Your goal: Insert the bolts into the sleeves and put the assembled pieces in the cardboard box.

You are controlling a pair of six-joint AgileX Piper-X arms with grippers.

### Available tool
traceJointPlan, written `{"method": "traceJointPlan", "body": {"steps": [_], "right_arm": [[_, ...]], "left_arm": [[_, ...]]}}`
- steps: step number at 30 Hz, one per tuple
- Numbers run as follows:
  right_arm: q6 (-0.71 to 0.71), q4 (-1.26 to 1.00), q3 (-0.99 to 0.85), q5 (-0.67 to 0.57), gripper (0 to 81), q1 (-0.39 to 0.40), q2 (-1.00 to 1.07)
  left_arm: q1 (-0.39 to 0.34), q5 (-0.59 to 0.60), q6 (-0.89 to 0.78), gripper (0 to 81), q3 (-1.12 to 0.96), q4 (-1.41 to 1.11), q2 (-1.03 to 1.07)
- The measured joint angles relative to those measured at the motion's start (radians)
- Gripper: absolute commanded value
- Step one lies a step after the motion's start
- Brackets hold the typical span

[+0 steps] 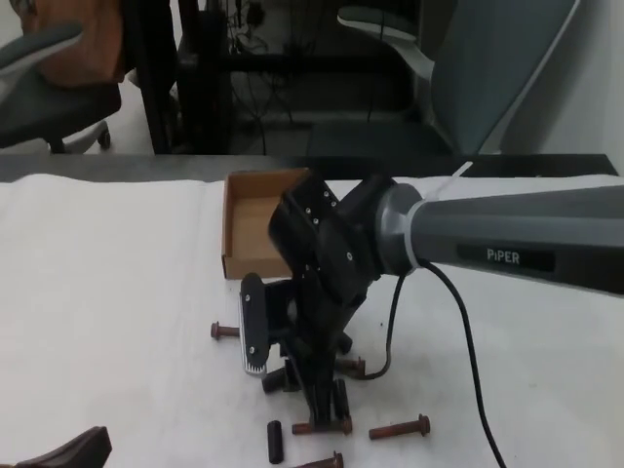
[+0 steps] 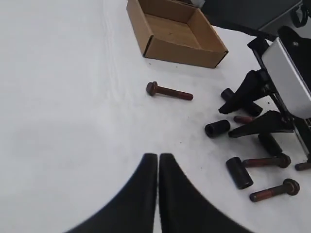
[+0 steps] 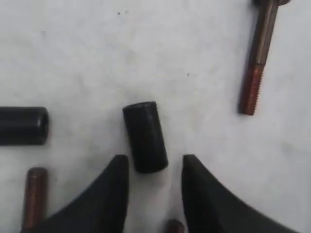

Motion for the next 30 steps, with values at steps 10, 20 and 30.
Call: {"method": "traceJointPlan", "body": {"steps": [10,20,30], "right_arm": [[0.029,0.041,-0.014,0.021,0.6,0.035,0.017],[0.273,0.048,-0.004,0.085,0.6,-0.091,-0.125],[0.360,0.048,-0.004,0.094,0.6,-0.257,-0.397]], "left_arm": [[0.000,-0.084,-0.009,1.8,0.000,-0.022,0.000],[-0.005,-0.051,-0.183,1.8,0.000,-0.279,0.147],[-0.318,-0.276,-0.268,1.8,-0.150,-0.654,0.843]]}}
